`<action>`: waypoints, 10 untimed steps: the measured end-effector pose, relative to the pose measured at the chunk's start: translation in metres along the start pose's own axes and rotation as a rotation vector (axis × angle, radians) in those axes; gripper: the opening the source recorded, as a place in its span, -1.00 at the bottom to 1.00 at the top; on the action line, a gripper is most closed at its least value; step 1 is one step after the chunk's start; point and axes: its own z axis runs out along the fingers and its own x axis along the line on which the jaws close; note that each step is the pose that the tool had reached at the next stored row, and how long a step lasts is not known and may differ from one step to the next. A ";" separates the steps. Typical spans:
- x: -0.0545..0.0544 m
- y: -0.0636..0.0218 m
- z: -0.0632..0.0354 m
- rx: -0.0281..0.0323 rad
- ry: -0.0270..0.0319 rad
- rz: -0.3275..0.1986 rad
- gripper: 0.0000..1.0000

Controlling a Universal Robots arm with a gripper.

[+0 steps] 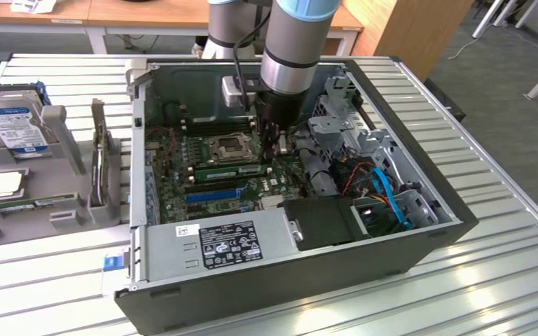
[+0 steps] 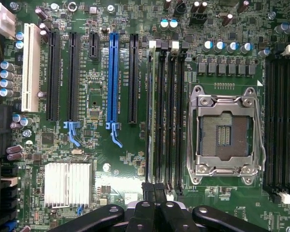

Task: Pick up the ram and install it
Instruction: 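Press down the ram until it locks into place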

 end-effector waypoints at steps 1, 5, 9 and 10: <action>0.000 0.0000 0.0001 0.0000 0.0000 0.000 -0.80; 0.000 0.0000 0.0004 0.0000 0.0000 0.000 -0.80; 0.000 0.0000 0.0008 -0.0001 0.0001 0.000 -0.80; 0.000 0.0000 0.0008 0.0000 0.0001 0.000 -0.80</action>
